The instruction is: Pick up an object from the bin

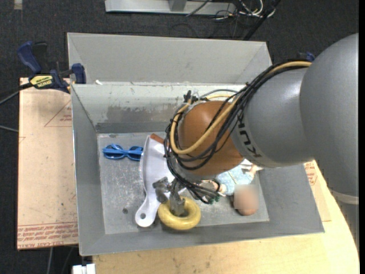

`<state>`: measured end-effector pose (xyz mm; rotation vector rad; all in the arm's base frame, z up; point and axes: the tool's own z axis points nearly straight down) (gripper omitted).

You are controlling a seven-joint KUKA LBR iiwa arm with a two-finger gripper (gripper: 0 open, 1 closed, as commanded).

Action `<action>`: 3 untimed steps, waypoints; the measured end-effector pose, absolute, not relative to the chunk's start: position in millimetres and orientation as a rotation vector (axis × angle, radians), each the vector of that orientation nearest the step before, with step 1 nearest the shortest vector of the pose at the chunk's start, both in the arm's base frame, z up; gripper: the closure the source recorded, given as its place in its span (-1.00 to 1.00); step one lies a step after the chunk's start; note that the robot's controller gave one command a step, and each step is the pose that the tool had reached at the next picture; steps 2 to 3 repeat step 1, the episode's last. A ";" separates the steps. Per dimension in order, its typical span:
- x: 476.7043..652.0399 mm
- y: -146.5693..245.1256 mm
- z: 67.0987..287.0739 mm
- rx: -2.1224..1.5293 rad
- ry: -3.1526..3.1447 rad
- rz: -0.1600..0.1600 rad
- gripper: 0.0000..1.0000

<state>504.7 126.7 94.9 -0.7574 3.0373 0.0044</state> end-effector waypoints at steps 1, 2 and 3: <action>506.7 127.4 109.7 -0.756 3.029 0.005 1.00; 506.7 127.4 109.7 -0.756 3.029 0.005 1.00; 506.7 127.4 109.7 -0.756 3.029 0.005 1.00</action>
Offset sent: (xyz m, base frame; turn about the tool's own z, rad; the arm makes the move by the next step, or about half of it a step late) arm -0.0001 0.0001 0.0026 0.0000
